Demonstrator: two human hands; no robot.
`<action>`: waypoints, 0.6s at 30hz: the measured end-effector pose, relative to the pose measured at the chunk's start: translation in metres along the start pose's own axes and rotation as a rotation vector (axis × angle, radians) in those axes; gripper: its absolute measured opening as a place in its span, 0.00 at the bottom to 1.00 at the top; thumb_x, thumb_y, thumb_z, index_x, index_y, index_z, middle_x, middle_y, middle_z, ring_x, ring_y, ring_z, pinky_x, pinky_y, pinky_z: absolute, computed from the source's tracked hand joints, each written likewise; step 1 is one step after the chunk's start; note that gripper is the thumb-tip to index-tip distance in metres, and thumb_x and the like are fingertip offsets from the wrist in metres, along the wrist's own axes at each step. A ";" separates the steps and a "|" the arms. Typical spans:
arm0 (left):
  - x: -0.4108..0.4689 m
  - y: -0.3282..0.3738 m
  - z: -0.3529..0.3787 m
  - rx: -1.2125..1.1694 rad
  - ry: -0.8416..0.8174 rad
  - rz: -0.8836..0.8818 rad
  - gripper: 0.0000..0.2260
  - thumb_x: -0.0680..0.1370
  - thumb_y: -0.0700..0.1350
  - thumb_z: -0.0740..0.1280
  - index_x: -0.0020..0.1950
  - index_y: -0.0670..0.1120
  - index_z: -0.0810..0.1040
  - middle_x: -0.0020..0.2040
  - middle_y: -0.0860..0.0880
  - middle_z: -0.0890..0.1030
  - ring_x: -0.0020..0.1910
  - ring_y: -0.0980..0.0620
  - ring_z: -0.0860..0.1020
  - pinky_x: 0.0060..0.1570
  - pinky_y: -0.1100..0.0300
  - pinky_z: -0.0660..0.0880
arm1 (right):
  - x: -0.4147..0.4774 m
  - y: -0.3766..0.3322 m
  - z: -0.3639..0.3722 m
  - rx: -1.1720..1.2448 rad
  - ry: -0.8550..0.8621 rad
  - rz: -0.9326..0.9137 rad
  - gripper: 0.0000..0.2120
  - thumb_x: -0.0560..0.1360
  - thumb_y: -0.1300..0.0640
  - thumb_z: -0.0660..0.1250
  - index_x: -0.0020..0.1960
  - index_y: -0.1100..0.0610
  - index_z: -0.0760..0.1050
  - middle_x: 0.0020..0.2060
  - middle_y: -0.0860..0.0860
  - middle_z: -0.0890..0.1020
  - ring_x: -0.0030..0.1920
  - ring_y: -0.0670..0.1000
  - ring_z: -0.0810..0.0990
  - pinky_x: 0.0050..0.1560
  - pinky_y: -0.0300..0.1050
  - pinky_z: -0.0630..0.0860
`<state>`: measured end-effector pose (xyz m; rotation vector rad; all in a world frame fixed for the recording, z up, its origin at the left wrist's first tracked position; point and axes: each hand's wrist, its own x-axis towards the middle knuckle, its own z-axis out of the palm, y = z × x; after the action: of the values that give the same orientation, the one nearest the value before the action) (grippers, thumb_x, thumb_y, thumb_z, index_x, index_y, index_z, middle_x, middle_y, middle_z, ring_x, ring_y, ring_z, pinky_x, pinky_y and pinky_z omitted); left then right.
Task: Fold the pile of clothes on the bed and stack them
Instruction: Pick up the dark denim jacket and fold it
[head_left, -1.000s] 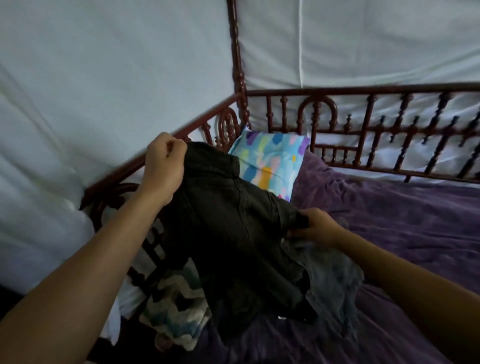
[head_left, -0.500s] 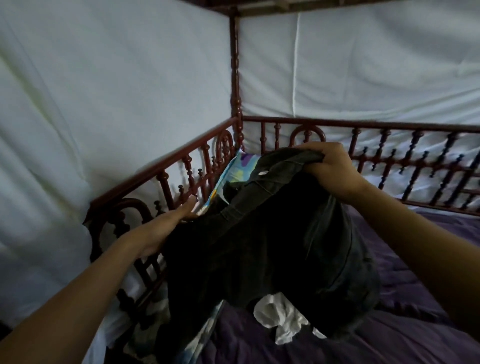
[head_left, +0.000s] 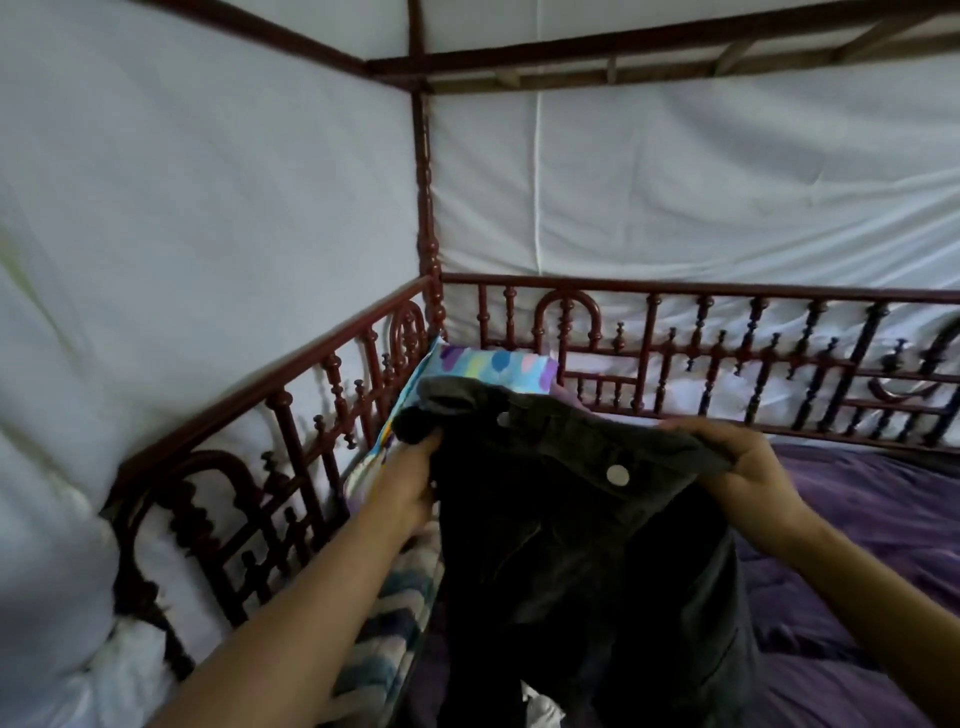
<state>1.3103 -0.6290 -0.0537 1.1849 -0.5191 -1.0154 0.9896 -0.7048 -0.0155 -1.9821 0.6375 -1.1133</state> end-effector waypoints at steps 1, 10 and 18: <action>0.009 0.013 0.001 0.032 0.015 0.060 0.06 0.78 0.45 0.66 0.49 0.52 0.82 0.46 0.47 0.85 0.41 0.52 0.84 0.35 0.59 0.79 | -0.019 0.015 -0.002 -0.077 -0.036 0.067 0.30 0.68 0.78 0.69 0.51 0.42 0.83 0.47 0.46 0.85 0.48 0.46 0.84 0.49 0.36 0.78; -0.015 0.044 0.043 0.820 -0.278 0.546 0.05 0.78 0.40 0.66 0.51 0.46 0.79 0.50 0.48 0.81 0.51 0.53 0.80 0.57 0.50 0.75 | -0.071 0.091 0.035 -0.214 -0.590 0.453 0.28 0.65 0.52 0.79 0.62 0.49 0.75 0.45 0.43 0.82 0.44 0.36 0.79 0.47 0.40 0.77; -0.045 0.075 0.053 0.599 -0.476 0.580 0.11 0.75 0.51 0.66 0.56 0.57 0.80 0.53 0.52 0.83 0.55 0.54 0.81 0.52 0.63 0.77 | 0.009 0.070 0.082 0.037 -0.348 0.334 0.18 0.70 0.70 0.73 0.56 0.58 0.76 0.52 0.50 0.81 0.53 0.48 0.77 0.55 0.44 0.76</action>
<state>1.2746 -0.6148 0.0410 1.1876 -1.5272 -0.6357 1.0614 -0.7213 -0.0946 -1.8893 0.7190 -0.5596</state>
